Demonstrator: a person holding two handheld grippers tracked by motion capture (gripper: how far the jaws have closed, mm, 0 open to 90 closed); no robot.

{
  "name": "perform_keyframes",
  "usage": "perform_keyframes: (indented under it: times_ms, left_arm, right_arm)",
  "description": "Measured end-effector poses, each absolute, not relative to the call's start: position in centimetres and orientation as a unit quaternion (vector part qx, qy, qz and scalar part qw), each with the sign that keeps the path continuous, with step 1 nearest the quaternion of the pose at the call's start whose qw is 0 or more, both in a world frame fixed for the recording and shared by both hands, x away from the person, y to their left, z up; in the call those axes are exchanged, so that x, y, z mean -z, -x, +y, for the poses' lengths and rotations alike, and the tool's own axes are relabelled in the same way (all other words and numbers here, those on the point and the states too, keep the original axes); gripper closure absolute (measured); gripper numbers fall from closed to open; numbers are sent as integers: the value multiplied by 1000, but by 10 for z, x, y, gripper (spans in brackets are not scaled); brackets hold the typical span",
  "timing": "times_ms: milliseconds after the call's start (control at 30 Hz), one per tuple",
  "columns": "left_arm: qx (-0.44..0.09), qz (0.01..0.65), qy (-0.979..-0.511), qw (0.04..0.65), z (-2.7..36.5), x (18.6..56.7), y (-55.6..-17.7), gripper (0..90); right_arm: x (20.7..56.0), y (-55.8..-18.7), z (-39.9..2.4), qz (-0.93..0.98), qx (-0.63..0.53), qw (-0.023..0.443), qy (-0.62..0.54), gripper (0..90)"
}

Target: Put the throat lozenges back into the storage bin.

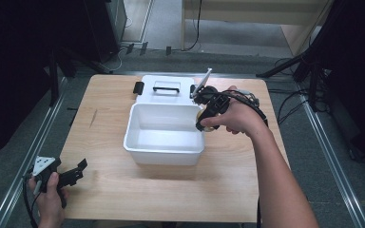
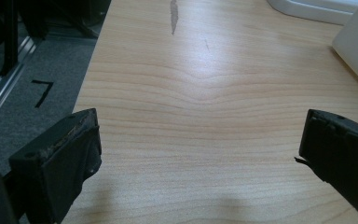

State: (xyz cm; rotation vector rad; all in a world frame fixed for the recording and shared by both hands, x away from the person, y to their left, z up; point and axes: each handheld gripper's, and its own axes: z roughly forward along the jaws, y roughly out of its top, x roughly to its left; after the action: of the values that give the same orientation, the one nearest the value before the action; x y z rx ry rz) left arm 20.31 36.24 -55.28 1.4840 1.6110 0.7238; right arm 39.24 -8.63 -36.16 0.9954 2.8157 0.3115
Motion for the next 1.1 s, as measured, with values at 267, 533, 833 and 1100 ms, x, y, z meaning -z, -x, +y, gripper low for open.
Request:
perform_keyframes:
  times_ms: [267,533,833,1100]
  left_arm:
    - [-285,638,-589,406,363,553,-203,0]
    - [-284,638,-589,407,363,553,-203,0]
    - [-283,637,-588,409,363,553,-204,0]
    - [-282,637,-589,410,363,553,-204,0]
  right_arm:
    - [367,-393,-68,948,-103,75,-292,204]
    - [370,-395,-54,962,-113,80,-236,204]
    - [382,-395,-41,974,-111,74,-185,204]
    - [392,-395,-36,980,-104,69,-156,205]
